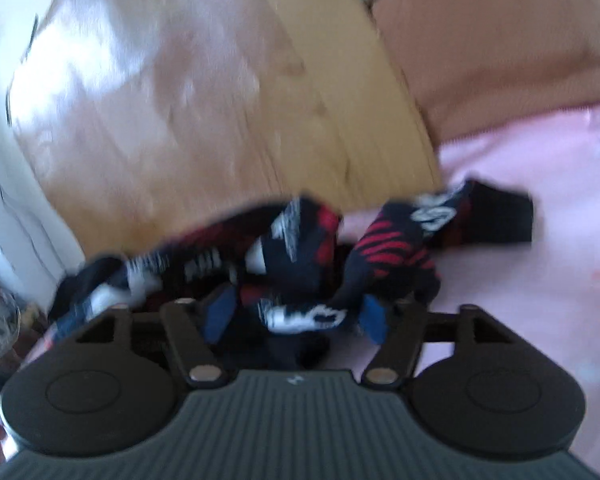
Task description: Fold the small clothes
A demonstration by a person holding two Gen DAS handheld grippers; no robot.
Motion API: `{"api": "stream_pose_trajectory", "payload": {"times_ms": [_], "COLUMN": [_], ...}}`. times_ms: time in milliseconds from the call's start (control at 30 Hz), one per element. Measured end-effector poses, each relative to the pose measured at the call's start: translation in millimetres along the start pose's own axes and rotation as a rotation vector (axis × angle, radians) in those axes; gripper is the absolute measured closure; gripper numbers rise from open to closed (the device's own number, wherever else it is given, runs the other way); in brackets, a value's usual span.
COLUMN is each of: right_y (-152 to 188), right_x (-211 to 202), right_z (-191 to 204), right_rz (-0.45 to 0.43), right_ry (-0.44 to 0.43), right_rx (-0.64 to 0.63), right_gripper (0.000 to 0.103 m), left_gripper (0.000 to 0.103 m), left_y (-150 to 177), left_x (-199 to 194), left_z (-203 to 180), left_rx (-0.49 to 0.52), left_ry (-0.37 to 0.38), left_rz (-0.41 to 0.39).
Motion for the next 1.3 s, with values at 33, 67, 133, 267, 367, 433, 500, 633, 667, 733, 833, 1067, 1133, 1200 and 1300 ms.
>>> {"api": "stream_pose_trajectory", "payload": {"times_ms": [33, 67, 133, 267, 367, 433, 500, 633, 667, 733, 833, 1067, 1133, 1200, 1300], "right_y": [5, 8, 20, 20, -9, -32, -52, -87, -94, -104, -108, -64, -55, -53, -40], "right_x": [4, 9, 19, 28, -9, -45, -86, -157, -171, -191, -217, -244, -239, -228, -200], "right_z": [2, 5, 8, 15, 26, 35, 37, 44, 44, 45, 39, 10, -8, -32, -55], "right_rz": [0.022, 0.037, 0.069, 0.076, -0.029, -0.099, -0.171, -0.307, -0.328, -0.363, -0.408, -0.305, -0.263, -0.208, -0.058], "right_ry": [0.003, 0.000, -0.014, 0.025, 0.002, -0.009, -0.020, -0.002, 0.005, 0.044, 0.075, 0.206, 0.290, 0.369, 0.391], "right_rx": [-0.006, -0.008, 0.010, -0.017, -0.050, -0.069, -0.077, -0.121, -0.128, -0.160, -0.158, -0.223, -0.215, -0.171, -0.075], "right_gripper": [0.030, 0.030, 0.039, 0.089, 0.091, 0.091, 0.091, 0.091, 0.092, 0.093, 0.093, 0.092, 0.091, 0.084, 0.063], "left_gripper": [0.031, 0.035, 0.085, 0.095, 0.095, 0.095, 0.095, 0.095, 0.095, 0.095, 0.095, 0.086, 0.078, 0.062, 0.056], "left_y": [3, 7, 17, 12, -18, -41, -59, -73, -75, -71, -53, 35, 38, 25, -8], "left_x": [5, 10, 21, 18, -26, -62, -98, -157, -162, -184, -196, -200, -215, -233, -238], "left_z": [-7, -13, -26, -24, -21, -18, -15, -9, -10, -10, -8, 9, 22, 33, 44], "left_rx": [0.000, 0.010, 0.065, 0.076, 0.118, 0.102, 0.084, 0.081, 0.091, 0.112, 0.149, 0.249, 0.245, 0.224, 0.201], "left_ry": [0.011, 0.012, -0.004, -0.040, -0.036, -0.016, 0.011, 0.046, 0.046, 0.052, 0.030, 0.024, 0.017, -0.003, -0.034], "left_rz": [0.014, 0.027, 0.050, 0.071, -0.051, -0.121, -0.182, -0.261, -0.270, -0.272, -0.225, -0.043, -0.075, -0.165, -0.259]}}
Point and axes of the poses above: each gripper's, at about its wrist camera, not at the fingertips, and x roughly the way its jaws point, z to its left, y to its underside, the point moved 6 cm from there along x, roughly the way its jaws point, and after that the axes turned 15 degrees about -z, right-handed, at the moved point
